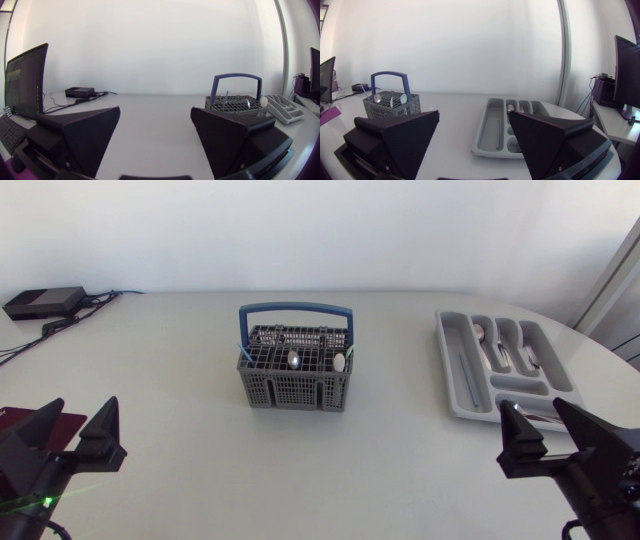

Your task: Transfer all utensils from the basket to the drawer tray.

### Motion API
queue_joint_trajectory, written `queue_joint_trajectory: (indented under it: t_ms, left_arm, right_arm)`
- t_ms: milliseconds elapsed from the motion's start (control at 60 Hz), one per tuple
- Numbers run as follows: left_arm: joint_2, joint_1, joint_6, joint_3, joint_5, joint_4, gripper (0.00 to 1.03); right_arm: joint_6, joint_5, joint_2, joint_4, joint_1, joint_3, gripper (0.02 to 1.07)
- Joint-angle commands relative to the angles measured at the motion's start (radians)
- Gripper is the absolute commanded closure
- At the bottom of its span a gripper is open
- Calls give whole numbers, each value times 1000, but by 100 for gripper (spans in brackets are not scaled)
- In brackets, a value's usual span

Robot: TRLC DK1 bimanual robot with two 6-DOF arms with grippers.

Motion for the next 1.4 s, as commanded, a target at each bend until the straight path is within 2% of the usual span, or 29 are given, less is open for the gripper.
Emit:
queue_joint_trajectory:
  t_ms: [0,333,683,917,1133,1267,1383]
  left_arm:
    - [-8,-7,-25,-39,-6,-12,5]
    - [-8,-13,-24,-36,-6,4,5]
    - [26,-18,-22,59,-6,40,5]
    - [271,-93,-39,162,-6,115,5]
    - [555,-157,-68,269,-8,153,6]
    - [708,-214,-68,347,-8,144,8]
    - [820,-236,-68,427,-9,110,8]
  right_arm:
    - [24,-5,-1,4,0,-19,6]
    - [24,-2,-6,7,-6,-19,6]
    - [-4,21,40,19,-6,30,7]
    - [1,19,286,93,8,123,7]
    - [4,61,480,102,102,211,7]
    - [14,88,600,86,158,271,7]
    - [30,98,710,11,201,349,7]
